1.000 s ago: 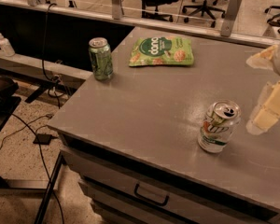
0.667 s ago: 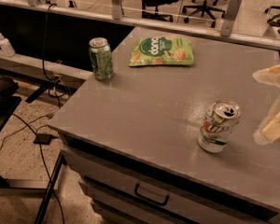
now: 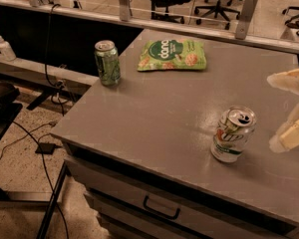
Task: Move 7up can near green rice chip bag
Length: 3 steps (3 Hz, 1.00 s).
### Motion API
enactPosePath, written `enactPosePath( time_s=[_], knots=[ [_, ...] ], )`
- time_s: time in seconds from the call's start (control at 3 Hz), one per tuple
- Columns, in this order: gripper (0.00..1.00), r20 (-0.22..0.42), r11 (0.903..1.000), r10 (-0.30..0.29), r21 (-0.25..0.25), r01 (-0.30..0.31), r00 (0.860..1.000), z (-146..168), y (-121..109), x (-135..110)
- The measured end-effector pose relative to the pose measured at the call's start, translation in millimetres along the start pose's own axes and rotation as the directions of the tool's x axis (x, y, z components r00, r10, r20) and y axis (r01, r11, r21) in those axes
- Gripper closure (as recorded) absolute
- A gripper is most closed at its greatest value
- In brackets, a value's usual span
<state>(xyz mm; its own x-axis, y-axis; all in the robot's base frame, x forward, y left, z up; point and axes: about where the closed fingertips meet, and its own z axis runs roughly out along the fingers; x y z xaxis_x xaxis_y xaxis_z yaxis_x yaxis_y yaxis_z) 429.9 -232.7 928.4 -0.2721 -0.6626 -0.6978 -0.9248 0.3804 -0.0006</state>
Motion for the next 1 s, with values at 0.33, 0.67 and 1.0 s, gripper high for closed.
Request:
enactPosePath(
  time_s=[0.33,0.67,1.0],
  knots=[
    [0.00,0.139,0.9998,-0.017,0.012,0.016,0.990,12.7,1.9,4.8],
    [0.00,0.341,0.9951,-0.066,0.091,0.037,0.938,8.9,4.5,1.6],
    [0.00,0.449,0.9838,-0.146,0.160,0.081,0.881,3.1,10.2,-5.0]
  ],
)
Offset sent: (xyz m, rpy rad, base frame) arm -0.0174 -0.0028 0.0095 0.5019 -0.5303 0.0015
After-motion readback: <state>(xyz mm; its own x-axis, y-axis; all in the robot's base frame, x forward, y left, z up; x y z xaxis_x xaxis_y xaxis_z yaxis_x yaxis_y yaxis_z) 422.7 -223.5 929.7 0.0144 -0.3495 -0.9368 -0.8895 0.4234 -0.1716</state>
